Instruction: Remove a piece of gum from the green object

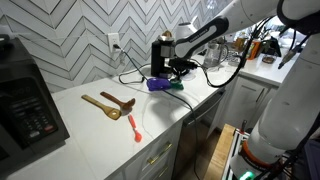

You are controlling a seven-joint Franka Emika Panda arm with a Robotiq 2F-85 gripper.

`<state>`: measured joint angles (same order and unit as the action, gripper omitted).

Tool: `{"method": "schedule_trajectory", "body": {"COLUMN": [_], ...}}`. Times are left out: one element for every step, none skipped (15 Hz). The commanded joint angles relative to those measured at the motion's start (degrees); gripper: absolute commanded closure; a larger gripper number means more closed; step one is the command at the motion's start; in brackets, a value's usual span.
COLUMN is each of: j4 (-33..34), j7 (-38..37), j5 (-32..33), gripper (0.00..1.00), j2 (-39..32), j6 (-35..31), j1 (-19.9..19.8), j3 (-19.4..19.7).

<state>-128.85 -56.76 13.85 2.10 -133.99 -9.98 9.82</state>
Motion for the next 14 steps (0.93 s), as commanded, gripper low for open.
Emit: {"method": "schedule_trajectory", "body": {"j4": [0.73,0.72,0.68,0.53,0.44,0.56,0.66,0.55,0.29,0.26,0.08,-0.25,-0.18,-0.16], "j7": [-11.03,-10.76,-10.76,-12.77,-13.44,-13.79,-13.9,-12.82,-11.76,-11.27,-10.07,-7.45,-6.7,-5.31], "j5": [14.16,15.07,16.04,19.51,21.92,24.77,26.42,26.62,25.7,24.89,23.05,19.52,18.38,16.79], "gripper": [1.0,1.0,1.0,1.0,1.0,1.0,1.0,1.0,1.0,1.0,1.0,1.0,1.0,1.0], "j2": [1.04,1.14,1.41,1.75,2.17,2.44,2.53,2.64,2.81,2.9,3.18,3.63,3.76,4.07], "j6": [6.37,6.85,6.88,5.62,5.02,5.54,5.98,6.02,5.38,5.17,4.68,3.76,4.14,4.54], "j1": [-0.01,0.25,0.43,0.41,0.47,0.55,0.64,0.72,0.76,0.73,0.81,0.94,0.91,0.81], "j3": [-1.57,-1.82,-2.05,-2.32,-2.59,-2.96,-3.22,-3.32,-3.3,-3.25,-3.14,-2.88,-2.91,-2.87]}}
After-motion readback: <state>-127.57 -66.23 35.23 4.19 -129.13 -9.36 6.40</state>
